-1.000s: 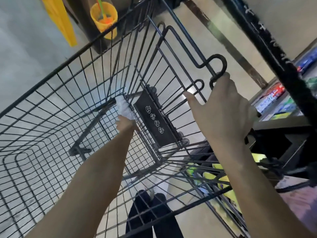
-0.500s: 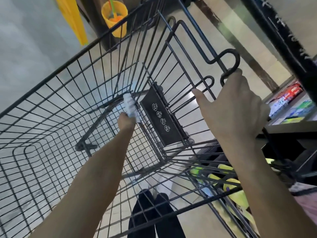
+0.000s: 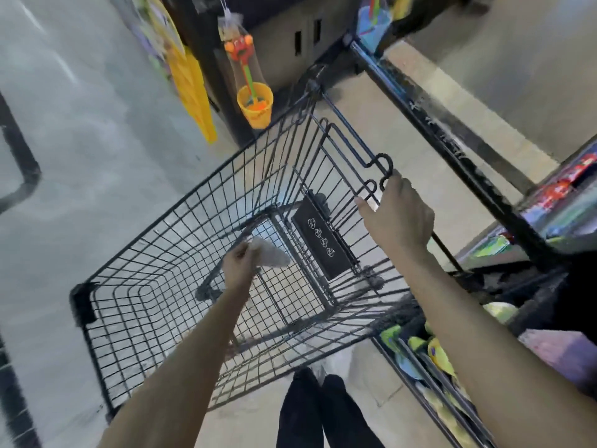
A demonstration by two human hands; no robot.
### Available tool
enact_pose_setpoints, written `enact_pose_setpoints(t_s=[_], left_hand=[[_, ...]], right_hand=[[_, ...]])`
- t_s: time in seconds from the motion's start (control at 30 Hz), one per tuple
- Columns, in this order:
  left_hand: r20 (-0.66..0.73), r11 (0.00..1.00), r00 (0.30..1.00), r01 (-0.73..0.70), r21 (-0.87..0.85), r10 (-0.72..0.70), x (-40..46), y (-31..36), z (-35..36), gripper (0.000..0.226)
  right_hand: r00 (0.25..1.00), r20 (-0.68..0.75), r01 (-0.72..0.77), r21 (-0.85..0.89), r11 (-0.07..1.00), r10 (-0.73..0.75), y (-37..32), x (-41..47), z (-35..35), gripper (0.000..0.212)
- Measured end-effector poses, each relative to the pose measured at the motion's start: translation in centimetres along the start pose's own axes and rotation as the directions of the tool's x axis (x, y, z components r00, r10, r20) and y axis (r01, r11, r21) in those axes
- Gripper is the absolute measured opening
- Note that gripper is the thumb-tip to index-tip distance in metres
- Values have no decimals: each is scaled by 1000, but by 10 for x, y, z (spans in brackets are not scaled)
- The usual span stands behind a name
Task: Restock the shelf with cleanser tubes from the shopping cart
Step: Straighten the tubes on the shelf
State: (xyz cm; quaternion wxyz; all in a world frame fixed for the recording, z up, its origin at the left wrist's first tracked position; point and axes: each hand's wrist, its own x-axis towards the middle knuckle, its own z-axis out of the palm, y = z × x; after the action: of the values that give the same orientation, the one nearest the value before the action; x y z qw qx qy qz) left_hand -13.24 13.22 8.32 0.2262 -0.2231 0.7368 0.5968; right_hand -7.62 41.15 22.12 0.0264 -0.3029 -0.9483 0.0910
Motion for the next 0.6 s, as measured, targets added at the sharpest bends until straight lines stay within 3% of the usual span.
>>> enact_pose_setpoints(t_s=[0.07, 0.13, 0.27, 0.43, 0.53, 0.6], left_hand=[[16, 998, 1000, -16, -56, 17, -34, 27, -12, 38], [29, 990, 999, -40, -136, 44, -70, 55, -20, 30], [59, 946, 990, -101, -308, 125, -143, 116, -32, 18], [15, 839, 992, -95, -537, 122, -210, 169, -32, 75], [42, 754, 994, -47, -655, 98, -234, 183, -28, 59], [64, 754, 989, -58, -654, 131, -244, 188, -26, 53]], right_hand=[[996, 92, -9, 68, 998, 2, 0, -2, -12, 84], [986, 169, -18, 135, 991, -5, 2, -7, -27, 85], [980, 193, 8, 191, 982, -46, 1, -34, -68, 80], [977, 181, 57, 270, 961, -109, 2, -87, -118, 73], [976, 164, 83, 329, 941, -143, 4, -119, -144, 66], [977, 140, 96, 373, 923, -158, 7, -137, -159, 60]])
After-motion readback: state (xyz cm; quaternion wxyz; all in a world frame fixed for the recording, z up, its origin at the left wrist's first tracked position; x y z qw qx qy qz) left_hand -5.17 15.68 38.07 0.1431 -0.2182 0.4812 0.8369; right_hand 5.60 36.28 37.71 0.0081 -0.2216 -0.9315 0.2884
